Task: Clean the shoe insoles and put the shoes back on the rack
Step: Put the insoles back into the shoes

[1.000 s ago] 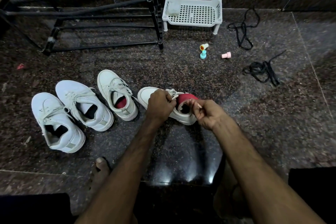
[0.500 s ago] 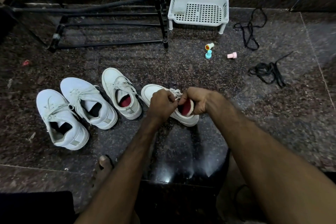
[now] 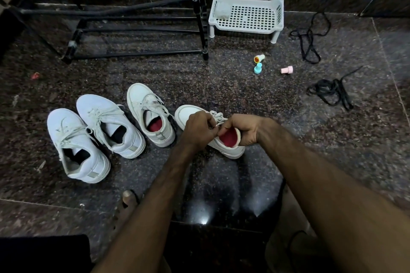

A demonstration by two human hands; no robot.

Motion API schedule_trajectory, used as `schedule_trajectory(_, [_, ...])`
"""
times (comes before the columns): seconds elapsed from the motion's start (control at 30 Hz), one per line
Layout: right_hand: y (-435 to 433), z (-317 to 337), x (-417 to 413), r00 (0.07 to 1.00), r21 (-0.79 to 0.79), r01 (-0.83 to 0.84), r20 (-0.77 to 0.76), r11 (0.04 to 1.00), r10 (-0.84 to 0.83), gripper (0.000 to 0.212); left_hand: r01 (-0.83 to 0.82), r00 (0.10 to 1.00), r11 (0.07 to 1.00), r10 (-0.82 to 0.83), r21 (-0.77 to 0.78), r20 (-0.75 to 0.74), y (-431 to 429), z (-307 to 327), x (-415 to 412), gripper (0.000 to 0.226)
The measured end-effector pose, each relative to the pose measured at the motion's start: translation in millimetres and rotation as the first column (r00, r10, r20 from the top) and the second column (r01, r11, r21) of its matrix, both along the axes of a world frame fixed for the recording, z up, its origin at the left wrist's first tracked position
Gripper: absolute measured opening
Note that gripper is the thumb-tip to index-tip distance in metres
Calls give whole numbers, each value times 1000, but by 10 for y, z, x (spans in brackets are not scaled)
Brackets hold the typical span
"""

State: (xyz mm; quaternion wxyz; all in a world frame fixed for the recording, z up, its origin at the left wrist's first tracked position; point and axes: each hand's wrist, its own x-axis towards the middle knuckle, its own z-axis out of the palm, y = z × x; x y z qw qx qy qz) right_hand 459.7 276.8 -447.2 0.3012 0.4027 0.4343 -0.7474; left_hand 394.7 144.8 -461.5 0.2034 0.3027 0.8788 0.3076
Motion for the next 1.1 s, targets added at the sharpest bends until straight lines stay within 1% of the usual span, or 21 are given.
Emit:
schedule_trajectory(0.07, [-42, -11, 12, 997, -44, 81, -12, 996, -82, 28, 8, 1000, 1000, -8, 11, 1, -12, -9, -1, 13])
schedule_trajectory(0.13, [-94, -1, 40, 983, -115, 177, -36, 978, -182, 33, 18, 1000, 1000, -18, 22, 3, -21, -4, -6, 17])
schedule_trajectory(0.2, [-127, -11, 71, 955, -204, 269, -74, 941, -288, 42, 41, 999, 999, -42, 25, 22, -6, 7, -15, 18])
schedule_trajectory(0.27, [-147, -12, 102, 925, -239, 343, -85, 908, -371, 45, 73, 997, 997, -73, 4, 23, 30, 52, -17, 15])
schedule_trajectory(0.37, [-184, -44, 87, 904, -256, 386, -86, 886, -419, 37, 91, 996, 996, -91, -3, 14, 40, 46, -30, 13])
schedule_trajectory(0.43, [-217, -74, 28, 914, -208, 366, -104, 907, -392, 29, 83, 997, 997, -83, -7, 4, 21, 33, -39, 11])
schedule_trajectory(0.5, [-275, -64, -2, 906, -175, 385, -113, 906, -407, 26, 74, 997, 997, -74, -18, -4, 6, 21, -43, 13])
schedule_trajectory(0.57, [-310, -68, 14, 870, -221, 448, -117, 866, -479, 25, 68, 998, 998, -68, -15, -15, 16, 43, -54, 16])
schedule_trajectory(0.63, [-307, -79, 83, 810, -306, 521, -118, 797, -574, 30, 86, 996, 996, -86, -19, -12, 32, 81, -57, 16])
schedule_trajectory(0.67, [-284, -84, 110, 796, -327, 533, -120, 781, -593, 32, 102, 995, 995, -102, -23, -14, 50, 108, -55, 16])
schedule_trajectory(0.73, [-254, -101, 82, 797, -329, 537, -103, 777, -595, 38, 116, 993, 993, -116, -30, -5, 74, 139, -31, 14])
schedule_trajectory(0.8, [-287, -106, 38, 830, -283, 504, -100, 816, -548, 40, 105, 994, 994, -106, -33, -12, 58, 135, -11, 15])
schedule_trajectory(0.9, [-379, -140, -9, 845, -247, 481, -123, 841, -520, 27, 95, 995, 995, -96, -36, -19, -11, 117, -12, 15])
schedule_trajectory(0.97, [-343, -149, 16, 858, -223, 471, -109, 853, -502, 26, 88, 996, 996, -88, -22, -19, -18, 127, -12, 15])
schedule_trajectory(1.1, [-254, -152, 75, 862, -292, 465, -66, 836, -502, 16, 107, 994, 994, -107, -3, -16, 43, 146, 43, 15])
